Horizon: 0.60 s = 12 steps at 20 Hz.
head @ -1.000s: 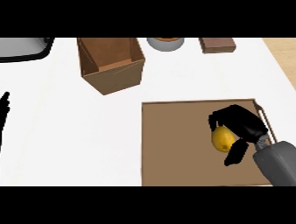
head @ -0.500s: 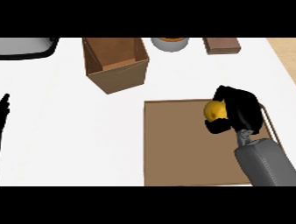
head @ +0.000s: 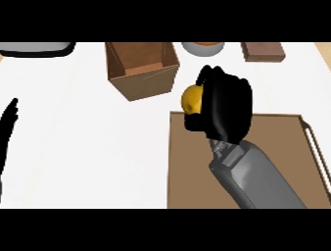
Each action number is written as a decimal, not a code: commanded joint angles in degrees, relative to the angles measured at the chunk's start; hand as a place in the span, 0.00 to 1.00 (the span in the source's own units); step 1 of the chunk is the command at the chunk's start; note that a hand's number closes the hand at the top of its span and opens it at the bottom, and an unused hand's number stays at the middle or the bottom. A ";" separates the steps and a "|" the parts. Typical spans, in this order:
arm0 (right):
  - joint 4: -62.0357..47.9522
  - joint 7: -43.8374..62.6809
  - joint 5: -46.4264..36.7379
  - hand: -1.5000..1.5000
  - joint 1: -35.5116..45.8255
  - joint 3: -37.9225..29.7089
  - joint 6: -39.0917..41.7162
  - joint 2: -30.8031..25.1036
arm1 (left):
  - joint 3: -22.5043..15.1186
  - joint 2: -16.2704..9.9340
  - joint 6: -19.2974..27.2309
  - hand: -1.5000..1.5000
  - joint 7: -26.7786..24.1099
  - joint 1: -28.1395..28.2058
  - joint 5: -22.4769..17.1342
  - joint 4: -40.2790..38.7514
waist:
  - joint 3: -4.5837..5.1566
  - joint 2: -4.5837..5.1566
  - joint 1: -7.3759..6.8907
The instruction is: Pick the lemon from the tray and place it in the cardboard box
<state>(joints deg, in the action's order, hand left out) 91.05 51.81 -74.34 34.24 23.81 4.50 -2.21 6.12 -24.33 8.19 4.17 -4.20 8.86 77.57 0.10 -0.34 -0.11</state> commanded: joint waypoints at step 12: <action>-32.10 3.86 18.21 1.00 32.57 -8.79 -18.81 2.20 | -0.56 2.43 0.41 0.50 -2.11 -4.75 2.14 -4.10 | -0.03 1.02 -2.31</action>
<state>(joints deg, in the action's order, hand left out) 67.58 55.82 -60.38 60.56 18.25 -8.02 -0.21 5.32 -22.45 8.31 3.21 -7.71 10.70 75.29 0.06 0.46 -2.14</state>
